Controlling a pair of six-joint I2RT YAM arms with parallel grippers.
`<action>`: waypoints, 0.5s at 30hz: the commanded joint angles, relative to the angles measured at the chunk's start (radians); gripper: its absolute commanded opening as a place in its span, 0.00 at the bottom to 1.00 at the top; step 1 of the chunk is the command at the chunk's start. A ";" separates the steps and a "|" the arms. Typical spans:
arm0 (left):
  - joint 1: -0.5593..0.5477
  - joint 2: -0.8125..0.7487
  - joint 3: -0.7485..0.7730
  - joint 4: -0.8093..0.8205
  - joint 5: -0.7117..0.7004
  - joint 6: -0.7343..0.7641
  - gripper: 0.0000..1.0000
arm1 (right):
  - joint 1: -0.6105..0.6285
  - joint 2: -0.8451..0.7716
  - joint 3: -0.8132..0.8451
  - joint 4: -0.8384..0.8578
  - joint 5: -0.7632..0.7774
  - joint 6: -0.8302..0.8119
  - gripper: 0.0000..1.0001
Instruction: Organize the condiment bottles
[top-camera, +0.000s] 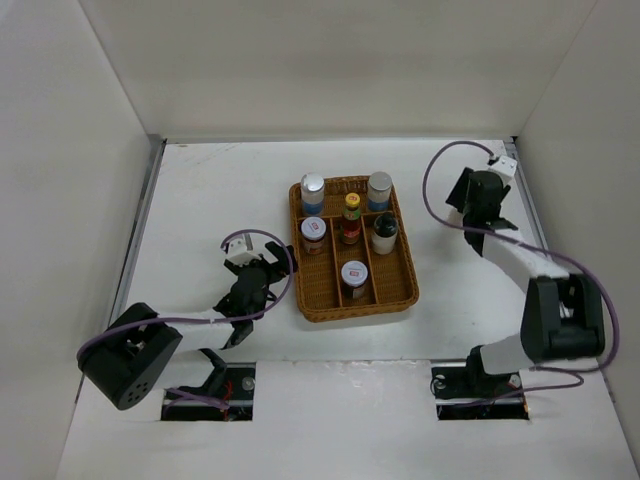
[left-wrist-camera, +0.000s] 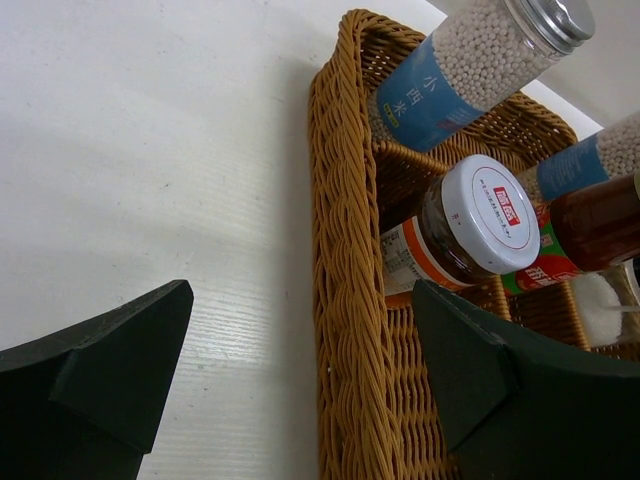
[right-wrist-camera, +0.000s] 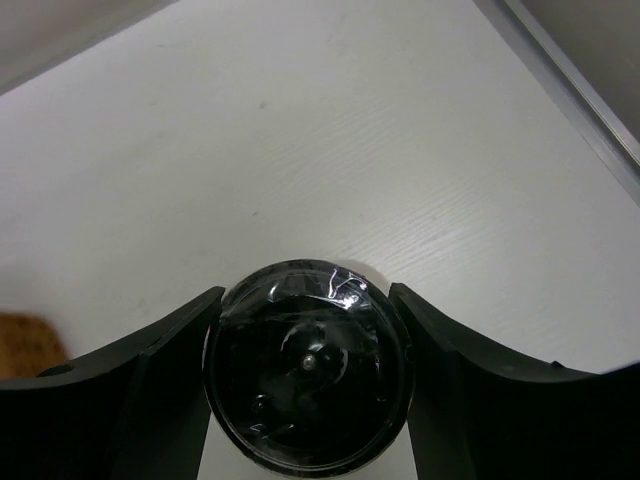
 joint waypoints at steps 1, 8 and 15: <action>0.003 -0.011 0.032 0.050 0.008 -0.010 0.93 | 0.117 -0.264 -0.060 0.089 0.091 0.004 0.53; -0.008 -0.019 0.040 0.050 0.025 -0.011 0.93 | 0.403 -0.652 -0.202 -0.147 0.191 0.026 0.54; 0.006 -0.051 0.051 0.030 0.037 -0.008 0.94 | 0.753 -0.676 -0.210 -0.257 0.248 0.098 0.54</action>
